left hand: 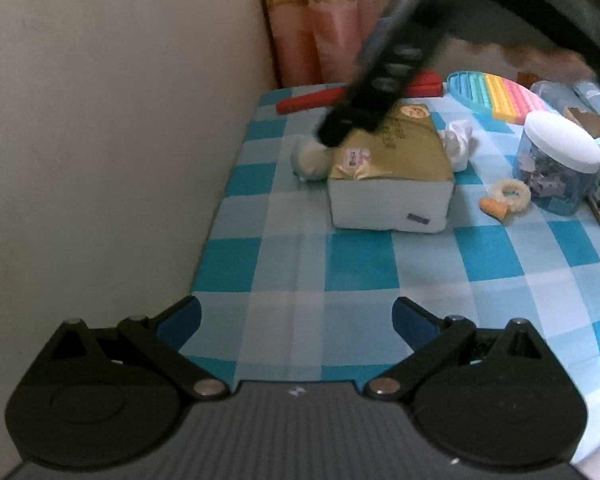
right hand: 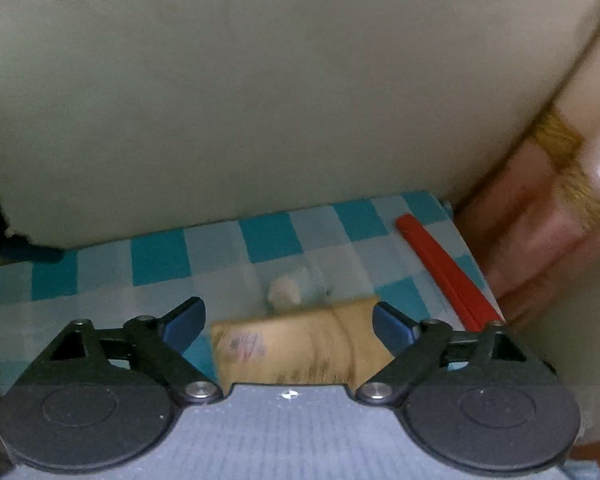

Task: Organize soft objects
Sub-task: 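Move the right tool down toward the pale blue round toy ball, then close the right tool on the pale blue toy ball and lift it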

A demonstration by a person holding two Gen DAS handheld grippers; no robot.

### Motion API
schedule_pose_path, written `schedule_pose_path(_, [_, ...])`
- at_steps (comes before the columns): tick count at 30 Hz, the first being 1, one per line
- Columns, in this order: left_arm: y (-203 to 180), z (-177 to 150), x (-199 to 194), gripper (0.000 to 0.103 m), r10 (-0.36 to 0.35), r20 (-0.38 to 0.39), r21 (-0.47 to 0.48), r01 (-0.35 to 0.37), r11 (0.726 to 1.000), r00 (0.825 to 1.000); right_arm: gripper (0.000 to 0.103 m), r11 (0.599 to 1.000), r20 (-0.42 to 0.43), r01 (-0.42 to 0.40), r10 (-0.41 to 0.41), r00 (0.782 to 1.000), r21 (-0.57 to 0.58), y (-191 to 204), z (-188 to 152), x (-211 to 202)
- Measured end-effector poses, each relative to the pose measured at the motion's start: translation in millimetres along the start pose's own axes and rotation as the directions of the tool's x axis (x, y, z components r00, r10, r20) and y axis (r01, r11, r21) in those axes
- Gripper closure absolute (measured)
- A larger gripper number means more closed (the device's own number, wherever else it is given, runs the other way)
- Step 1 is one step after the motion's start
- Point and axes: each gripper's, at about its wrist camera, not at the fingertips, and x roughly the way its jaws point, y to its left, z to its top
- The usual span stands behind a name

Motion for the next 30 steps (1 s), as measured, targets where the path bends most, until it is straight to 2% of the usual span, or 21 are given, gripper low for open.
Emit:
schedule_pose_path(4, [2.1, -0.6, 4.4, 0.002, -0.019, -0.026, -0.021, 0.018, 1.000, 0.999, 0.016, 0.999, -0.068, -0.037, 0.035, 0.997, -0.037, -7.6, 19.3, 29.5])
schedule_pose_path(7, [2.1, -1.8, 5.1, 0.002, -0.028, -0.030, -0.028, 0.027, 0.999, 0.999, 0.023, 0.997, -0.121, -0.049, 0.042, 0.992, -0.059, -6.9, 26.9, 51.4])
schedule_pose_path(13, [3.3, -1.7, 11.0, 0.002, -0.048, -0.039, -0.039, 0.046, 0.998, 0.998, 0.025, 0.993, -0.196, -0.072, 0.052, 0.979, -0.097, -1.5, 31.9, 81.2])
schedule_pose_path(15, [3.8, -1.4, 11.7, 0.002, -0.050, -0.042, -0.043, 0.048, 0.998, 0.998, 0.030, 0.993, -0.218, -0.071, 0.048, 0.975, -0.097, -2.5, 31.3, 87.9])
schedule_pose_path(19, [5.7, -2.2, 13.6, 0.002, -0.055, -0.050, -0.056, 0.052, 0.997, 0.997, 0.032, 0.993, -0.242, -0.061, 0.036, 0.970, -0.097, -2.5, 27.8, 97.8])
schedule_pose_path(22, [7.0, -2.7, 16.0, 0.002, -0.051, -0.058, -0.060, 0.048, 0.997, 0.997, 0.040, 0.993, -0.254, -0.055, 0.028, 0.967, -0.101, -2.2, 25.7, 101.7])
schedule_pose_path(24, [7.9, -3.2, 17.1, 0.002, -0.052, -0.061, -0.064, 0.048, 0.997, 0.997, 0.050, 0.994, -0.263, -0.043, 0.015, 0.965, -0.099, -2.9, 25.2, 103.3])
schedule_pose_path(30, [10.3, -4.0, 19.6, 0.002, -0.055, -0.060, -0.077, 0.051, 0.996, 0.997, 0.052, 0.997, -0.255, -0.048, 0.031, 0.966, -0.063, -5.4, 26.8, 99.8])
